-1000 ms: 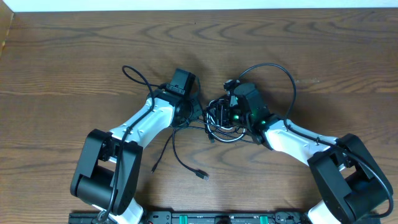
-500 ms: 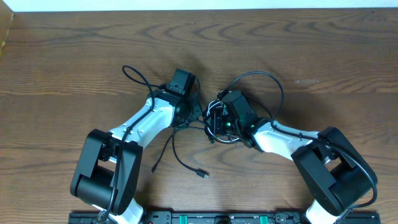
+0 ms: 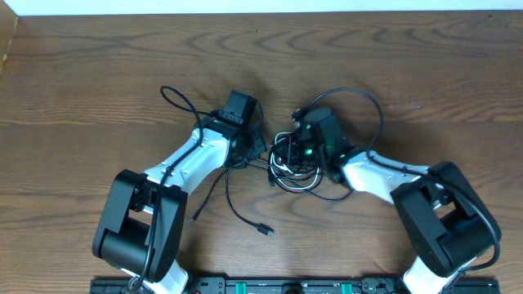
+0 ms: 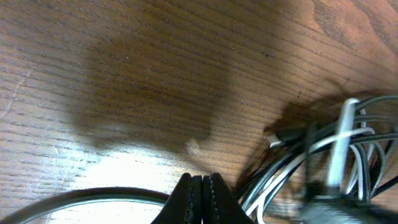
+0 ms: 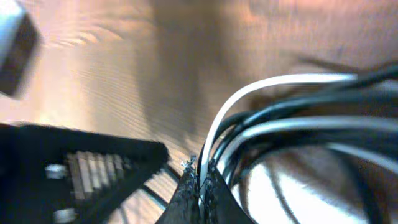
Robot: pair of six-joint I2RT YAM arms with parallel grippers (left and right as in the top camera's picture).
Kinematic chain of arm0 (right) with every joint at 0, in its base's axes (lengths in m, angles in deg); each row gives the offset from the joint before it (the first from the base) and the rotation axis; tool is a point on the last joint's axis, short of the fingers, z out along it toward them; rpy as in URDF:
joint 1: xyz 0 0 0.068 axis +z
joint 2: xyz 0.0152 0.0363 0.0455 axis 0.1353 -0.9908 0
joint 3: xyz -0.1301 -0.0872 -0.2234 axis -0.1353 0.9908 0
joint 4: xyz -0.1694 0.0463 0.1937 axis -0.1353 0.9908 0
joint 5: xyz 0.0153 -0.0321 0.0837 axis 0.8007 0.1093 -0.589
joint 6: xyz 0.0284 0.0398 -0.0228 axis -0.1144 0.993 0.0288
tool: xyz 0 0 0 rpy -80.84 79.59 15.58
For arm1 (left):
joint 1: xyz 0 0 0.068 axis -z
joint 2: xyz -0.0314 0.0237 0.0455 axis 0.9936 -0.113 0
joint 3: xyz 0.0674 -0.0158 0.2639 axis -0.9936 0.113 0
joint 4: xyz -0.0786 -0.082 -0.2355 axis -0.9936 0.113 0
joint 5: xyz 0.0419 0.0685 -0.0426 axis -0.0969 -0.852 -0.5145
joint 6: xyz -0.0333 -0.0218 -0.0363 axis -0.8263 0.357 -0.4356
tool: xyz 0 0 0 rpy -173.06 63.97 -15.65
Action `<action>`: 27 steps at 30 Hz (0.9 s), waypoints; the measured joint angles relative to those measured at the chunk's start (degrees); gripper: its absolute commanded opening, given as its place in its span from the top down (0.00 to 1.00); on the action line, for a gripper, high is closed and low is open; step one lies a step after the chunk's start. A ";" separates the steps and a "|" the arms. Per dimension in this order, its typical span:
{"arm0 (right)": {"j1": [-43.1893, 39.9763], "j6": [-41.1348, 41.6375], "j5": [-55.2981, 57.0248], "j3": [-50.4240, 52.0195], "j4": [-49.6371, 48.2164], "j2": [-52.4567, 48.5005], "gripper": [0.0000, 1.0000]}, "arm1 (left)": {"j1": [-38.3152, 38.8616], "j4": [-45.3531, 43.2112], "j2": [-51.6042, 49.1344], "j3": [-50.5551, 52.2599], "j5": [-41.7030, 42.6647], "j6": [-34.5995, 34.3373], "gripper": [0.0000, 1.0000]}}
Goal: Untangle cables
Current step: 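Lift the white cable with the right gripper up and rightward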
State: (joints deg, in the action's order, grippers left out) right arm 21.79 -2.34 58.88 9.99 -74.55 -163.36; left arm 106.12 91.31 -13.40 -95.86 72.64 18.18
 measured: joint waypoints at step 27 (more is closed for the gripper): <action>-38.95 4.42 -37.48 -0.57 -31.32 19.39 0.99 | 0.00 1.62 0.00 0.00 -0.42 2.27 0.92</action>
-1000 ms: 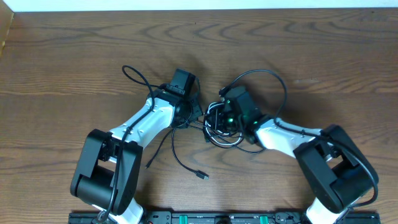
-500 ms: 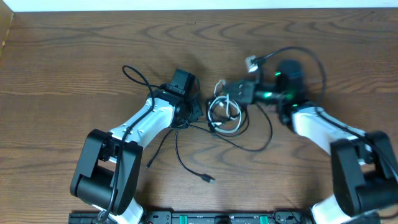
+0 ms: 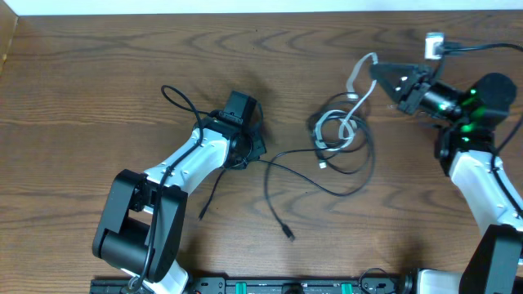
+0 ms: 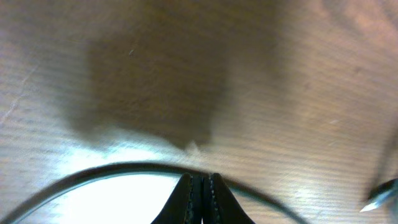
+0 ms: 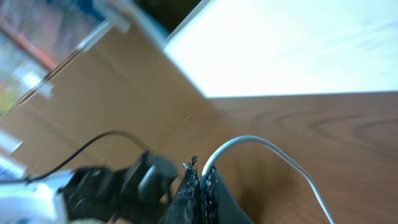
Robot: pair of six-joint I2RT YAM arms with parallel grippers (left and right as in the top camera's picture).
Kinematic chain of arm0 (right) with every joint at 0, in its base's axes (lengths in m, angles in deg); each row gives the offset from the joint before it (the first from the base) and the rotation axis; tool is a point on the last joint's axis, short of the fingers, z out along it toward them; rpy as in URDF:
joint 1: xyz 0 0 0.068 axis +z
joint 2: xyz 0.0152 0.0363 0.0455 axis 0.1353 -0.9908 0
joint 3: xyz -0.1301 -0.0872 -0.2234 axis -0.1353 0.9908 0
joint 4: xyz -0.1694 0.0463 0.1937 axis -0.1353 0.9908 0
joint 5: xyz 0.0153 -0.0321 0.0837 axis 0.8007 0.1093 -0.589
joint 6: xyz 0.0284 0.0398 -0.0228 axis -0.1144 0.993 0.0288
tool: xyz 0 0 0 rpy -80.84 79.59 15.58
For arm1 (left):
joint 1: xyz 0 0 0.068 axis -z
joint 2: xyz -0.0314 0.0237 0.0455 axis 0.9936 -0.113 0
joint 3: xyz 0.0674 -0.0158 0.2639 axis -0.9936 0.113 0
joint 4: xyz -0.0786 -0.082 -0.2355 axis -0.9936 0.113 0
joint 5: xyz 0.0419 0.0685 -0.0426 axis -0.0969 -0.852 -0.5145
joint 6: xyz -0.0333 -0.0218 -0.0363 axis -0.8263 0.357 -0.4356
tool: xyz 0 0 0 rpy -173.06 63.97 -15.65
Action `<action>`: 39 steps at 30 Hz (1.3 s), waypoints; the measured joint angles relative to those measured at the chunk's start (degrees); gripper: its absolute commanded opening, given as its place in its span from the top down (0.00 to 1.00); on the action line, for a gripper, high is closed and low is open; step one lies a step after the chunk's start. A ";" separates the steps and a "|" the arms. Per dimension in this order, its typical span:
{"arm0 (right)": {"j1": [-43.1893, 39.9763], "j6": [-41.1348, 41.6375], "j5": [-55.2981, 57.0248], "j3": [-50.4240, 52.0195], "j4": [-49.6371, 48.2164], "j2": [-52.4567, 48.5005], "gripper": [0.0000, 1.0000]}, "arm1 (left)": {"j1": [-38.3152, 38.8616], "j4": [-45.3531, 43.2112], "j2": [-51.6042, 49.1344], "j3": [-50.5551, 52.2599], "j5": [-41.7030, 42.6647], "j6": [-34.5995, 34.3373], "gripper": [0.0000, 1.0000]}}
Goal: Untangle cables
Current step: 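Lift the white cable with the right gripper up and rightward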
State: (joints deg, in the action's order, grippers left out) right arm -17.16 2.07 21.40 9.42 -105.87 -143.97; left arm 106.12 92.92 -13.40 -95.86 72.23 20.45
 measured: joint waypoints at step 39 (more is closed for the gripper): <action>8.15 -9.29 12.31 -1.03 25.57 16.41 0.99 | 14.36 -37.03 -1.38 -0.33 2.62 13.35 0.34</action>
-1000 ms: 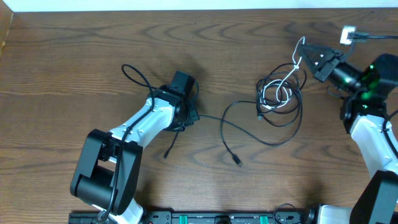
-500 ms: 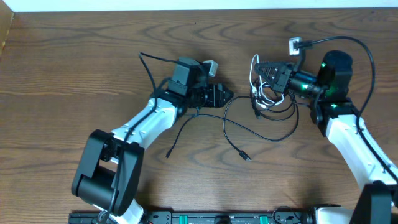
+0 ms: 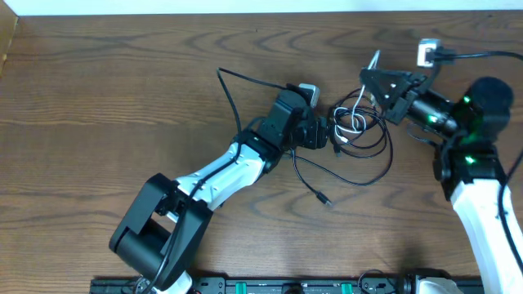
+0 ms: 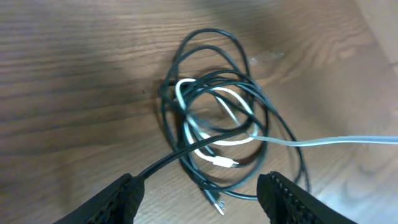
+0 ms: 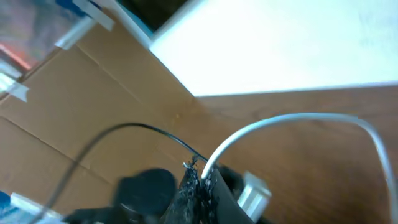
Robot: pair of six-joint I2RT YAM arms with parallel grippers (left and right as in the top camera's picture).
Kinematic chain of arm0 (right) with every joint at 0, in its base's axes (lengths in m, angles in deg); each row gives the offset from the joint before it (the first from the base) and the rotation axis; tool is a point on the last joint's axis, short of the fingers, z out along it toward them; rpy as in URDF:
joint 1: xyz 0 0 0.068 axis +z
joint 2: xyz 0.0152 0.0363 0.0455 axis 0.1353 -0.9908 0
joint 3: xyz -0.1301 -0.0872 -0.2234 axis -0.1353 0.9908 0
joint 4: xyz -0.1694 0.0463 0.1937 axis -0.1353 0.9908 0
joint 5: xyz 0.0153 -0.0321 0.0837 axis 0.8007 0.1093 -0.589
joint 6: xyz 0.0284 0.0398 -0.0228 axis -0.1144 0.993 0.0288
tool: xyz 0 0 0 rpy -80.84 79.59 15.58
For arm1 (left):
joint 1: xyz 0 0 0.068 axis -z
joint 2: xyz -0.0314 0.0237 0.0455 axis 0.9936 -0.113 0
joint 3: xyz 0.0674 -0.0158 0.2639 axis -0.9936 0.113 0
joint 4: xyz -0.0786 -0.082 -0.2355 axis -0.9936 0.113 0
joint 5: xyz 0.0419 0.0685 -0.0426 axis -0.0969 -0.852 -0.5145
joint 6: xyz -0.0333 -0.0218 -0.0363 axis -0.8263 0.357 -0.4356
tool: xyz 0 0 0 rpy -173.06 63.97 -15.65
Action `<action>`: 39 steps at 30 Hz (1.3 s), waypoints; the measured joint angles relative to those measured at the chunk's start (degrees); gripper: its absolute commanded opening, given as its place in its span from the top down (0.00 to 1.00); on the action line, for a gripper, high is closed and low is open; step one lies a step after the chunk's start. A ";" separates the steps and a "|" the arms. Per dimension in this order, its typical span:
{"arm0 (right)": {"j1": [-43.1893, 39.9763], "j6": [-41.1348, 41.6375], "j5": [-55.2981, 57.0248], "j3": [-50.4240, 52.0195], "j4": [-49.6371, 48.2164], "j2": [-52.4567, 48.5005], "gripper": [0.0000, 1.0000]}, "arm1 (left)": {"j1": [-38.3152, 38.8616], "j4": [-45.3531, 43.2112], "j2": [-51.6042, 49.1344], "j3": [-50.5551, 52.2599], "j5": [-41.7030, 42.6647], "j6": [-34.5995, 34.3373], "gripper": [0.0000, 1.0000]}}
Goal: Untangle cables
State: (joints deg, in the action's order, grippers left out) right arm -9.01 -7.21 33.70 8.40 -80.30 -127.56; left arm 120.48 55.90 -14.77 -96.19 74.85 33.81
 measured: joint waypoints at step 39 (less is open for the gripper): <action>-5.11 -11.67 32.68 -19.76 51.08 -5.11 0.88 | -17.92 21.70 7.80 0.00 -8.02 -6.01 0.92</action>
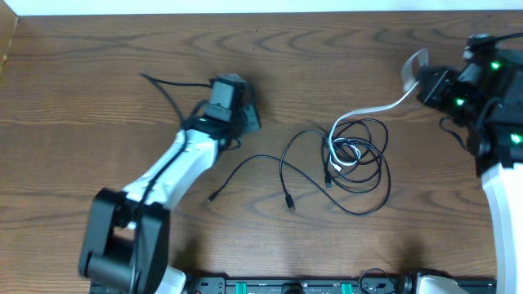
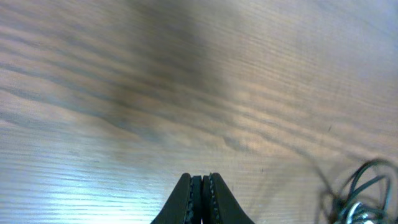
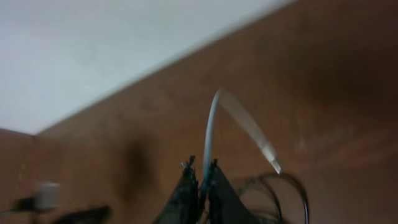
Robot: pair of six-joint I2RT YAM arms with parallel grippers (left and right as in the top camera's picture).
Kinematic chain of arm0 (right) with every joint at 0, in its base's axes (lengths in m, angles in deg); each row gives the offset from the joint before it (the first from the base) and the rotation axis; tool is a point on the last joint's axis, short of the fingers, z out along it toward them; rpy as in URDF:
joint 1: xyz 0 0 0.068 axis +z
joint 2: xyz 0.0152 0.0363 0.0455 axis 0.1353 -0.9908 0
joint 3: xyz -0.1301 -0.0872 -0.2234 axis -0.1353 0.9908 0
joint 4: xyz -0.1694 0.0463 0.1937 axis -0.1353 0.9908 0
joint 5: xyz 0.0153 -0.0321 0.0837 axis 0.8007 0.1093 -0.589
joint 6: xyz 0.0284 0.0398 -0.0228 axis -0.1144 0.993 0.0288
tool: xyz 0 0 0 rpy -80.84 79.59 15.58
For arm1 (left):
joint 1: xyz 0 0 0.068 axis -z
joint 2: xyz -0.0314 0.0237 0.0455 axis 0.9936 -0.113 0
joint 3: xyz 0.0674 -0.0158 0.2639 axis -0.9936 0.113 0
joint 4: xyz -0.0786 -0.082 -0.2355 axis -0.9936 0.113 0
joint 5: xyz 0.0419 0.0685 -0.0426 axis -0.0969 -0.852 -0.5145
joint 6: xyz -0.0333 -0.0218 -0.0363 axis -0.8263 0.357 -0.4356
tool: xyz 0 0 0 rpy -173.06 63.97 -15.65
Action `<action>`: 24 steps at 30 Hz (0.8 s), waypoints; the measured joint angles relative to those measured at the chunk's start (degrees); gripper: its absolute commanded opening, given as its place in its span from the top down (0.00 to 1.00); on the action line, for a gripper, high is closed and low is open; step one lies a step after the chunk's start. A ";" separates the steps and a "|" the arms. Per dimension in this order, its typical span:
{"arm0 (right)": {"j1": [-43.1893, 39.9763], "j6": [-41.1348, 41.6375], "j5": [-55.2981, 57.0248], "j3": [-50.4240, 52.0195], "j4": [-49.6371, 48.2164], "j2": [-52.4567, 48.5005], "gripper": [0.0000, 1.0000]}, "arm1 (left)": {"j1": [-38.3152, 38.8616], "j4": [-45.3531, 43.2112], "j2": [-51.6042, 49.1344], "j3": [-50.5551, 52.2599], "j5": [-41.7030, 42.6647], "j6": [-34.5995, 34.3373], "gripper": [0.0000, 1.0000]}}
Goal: Untangle cables
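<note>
The cable tangle (image 1: pixel 355 159), black loops with a white cable through them, lies right of centre on the table. A white cable (image 1: pixel 384 104) rises from it to my right gripper (image 1: pixel 426 86), which is shut on it; its free end (image 3: pixel 249 130) arcs over beyond the fingers. My right gripper (image 3: pixel 202 167) is raised above the wood. A loose black cable (image 1: pixel 253 163) trails left from the tangle. My left gripper (image 1: pixel 248 121) is left of it, shut, and my left gripper (image 2: pixel 203 177) shows nothing between its fingers. The tangle's edge (image 2: pixel 364 193) shows at lower right.
A thin black lead (image 1: pixel 167 90) loops off the left arm's wrist. The wooden table (image 1: pixel 98 155) ends at a white back edge (image 1: pixel 245 6) along the top.
My left gripper was open right above the tangle; now it is shut and further left, off the tangle. The right gripper has moved right with the white cable. The bundle lies looser, one black cable spread leftward.
Both grippers were shut at a tight bundle in the centre, the right one on the white cable. Then the right gripper held that cable high at the far right, the bundle dragged along. The left opened over the bundle, and now is shut further left.
</note>
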State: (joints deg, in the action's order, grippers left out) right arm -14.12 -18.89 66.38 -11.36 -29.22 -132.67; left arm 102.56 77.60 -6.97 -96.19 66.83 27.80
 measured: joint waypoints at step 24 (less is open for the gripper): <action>16.59 2.69 15.26 0.00 22.40 -20.59 0.75 | -2.64 5.88 2.56 0.00 -0.02 -0.59 0.83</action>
State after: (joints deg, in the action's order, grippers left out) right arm 2.46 -16.20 81.63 -11.36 -6.82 -153.26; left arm 99.91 83.48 -4.41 -96.19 66.81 27.21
